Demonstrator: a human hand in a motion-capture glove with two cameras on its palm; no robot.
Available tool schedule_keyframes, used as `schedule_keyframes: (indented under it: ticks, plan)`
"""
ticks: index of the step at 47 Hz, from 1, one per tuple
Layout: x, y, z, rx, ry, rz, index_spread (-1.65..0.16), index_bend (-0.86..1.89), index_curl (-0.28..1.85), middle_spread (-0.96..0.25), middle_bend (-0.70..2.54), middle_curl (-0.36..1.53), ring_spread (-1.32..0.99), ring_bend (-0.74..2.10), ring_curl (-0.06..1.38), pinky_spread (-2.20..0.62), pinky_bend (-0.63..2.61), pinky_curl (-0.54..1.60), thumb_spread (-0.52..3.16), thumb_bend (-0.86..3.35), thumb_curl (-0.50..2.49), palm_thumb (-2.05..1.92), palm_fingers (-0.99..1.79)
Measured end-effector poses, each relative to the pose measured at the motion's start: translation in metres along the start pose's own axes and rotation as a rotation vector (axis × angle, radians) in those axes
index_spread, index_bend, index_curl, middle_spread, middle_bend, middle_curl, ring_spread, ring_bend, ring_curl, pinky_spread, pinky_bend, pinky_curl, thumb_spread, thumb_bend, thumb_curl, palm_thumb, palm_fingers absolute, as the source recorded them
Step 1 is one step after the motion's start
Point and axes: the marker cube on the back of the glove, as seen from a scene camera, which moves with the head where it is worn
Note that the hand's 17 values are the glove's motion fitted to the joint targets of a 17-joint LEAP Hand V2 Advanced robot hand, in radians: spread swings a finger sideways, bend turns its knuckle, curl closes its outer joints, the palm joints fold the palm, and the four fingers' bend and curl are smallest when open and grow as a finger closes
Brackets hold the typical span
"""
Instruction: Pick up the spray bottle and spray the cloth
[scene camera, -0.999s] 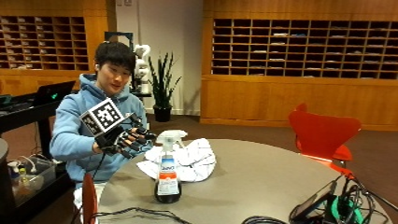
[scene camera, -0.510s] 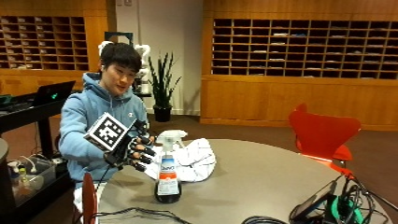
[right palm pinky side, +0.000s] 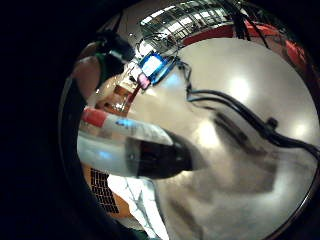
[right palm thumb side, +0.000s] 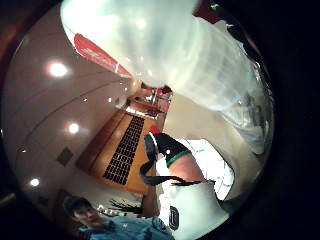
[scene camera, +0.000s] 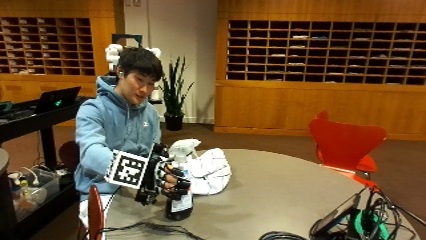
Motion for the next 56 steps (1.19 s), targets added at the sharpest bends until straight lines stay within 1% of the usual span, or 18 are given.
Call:
schedule_keyframes:
  ticks: [3, 6, 10, 16, 30, 37, 41, 43, 51, 56]
  plan:
    - [-0.001, -0.007, 0.002, 0.050, -0.009, 0.013, -0.21, 0.14, 0.13, -0.02, 0.32, 0.35, -0.01, 0.63, 0.32, 0.15, 0.58, 0.33, 0.93, -0.03, 0.33, 0.52, 0.53]
    - [-0.001, -0.014, 0.003, 0.121, -0.015, -0.003, -0.22, 0.14, 0.15, -0.03, 0.32, 0.35, -0.03, 0.64, 0.32, 0.14, 0.55, 0.33, 0.93, -0.02, 0.33, 0.53, 0.59]
    - [0.000, -0.007, 0.002, 0.058, -0.018, 0.005, -0.24, 0.15, 0.17, -0.05, 0.31, 0.35, -0.06, 0.64, 0.32, 0.11, 0.51, 0.32, 0.92, -0.02, 0.34, 0.56, 0.70]
    - [0.002, -0.002, -0.003, 0.008, -0.010, 0.016, -0.25, 0.12, 0.20, -0.08, 0.30, 0.35, -0.09, 0.63, 0.33, 0.08, 0.48, 0.32, 0.92, -0.02, 0.35, 0.60, 0.77]
    - [0.014, 0.002, -0.016, -0.011, -0.048, 0.054, -0.25, 0.07, 0.19, -0.11, 0.30, 0.37, -0.12, 0.58, 0.34, 0.04, 0.44, 0.33, 0.92, -0.03, 0.35, 0.62, 0.80]
    - [0.016, -0.001, -0.012, -0.051, -0.106, 0.099, -0.26, 0.03, 0.16, -0.10, 0.29, 0.37, -0.12, 0.57, 0.34, 0.05, 0.48, 0.35, 0.92, -0.04, 0.35, 0.61, 0.70]
    - [0.020, -0.002, -0.011, -0.108, -0.152, 0.129, -0.25, -0.01, 0.13, -0.09, 0.28, 0.38, -0.10, 0.57, 0.35, 0.07, 0.54, 0.37, 0.91, -0.04, 0.34, 0.59, 0.58]
    - [0.021, -0.004, -0.011, -0.132, -0.161, 0.127, -0.25, -0.02, 0.11, -0.08, 0.29, 0.38, -0.10, 0.57, 0.35, 0.08, 0.57, 0.38, 0.91, -0.04, 0.34, 0.58, 0.51]
    - [0.025, -0.014, -0.010, -0.206, -0.118, 0.108, -0.25, 0.03, 0.07, -0.06, 0.28, 0.38, -0.06, 0.55, 0.34, 0.12, 0.62, 0.39, 0.89, -0.04, 0.33, 0.53, 0.37]
    - [0.028, -0.023, -0.012, -0.211, -0.139, 0.115, -0.25, 0.05, 0.07, -0.05, 0.27, 0.37, -0.03, 0.55, 0.33, 0.14, 0.64, 0.39, 0.87, -0.05, 0.33, 0.50, 0.31]
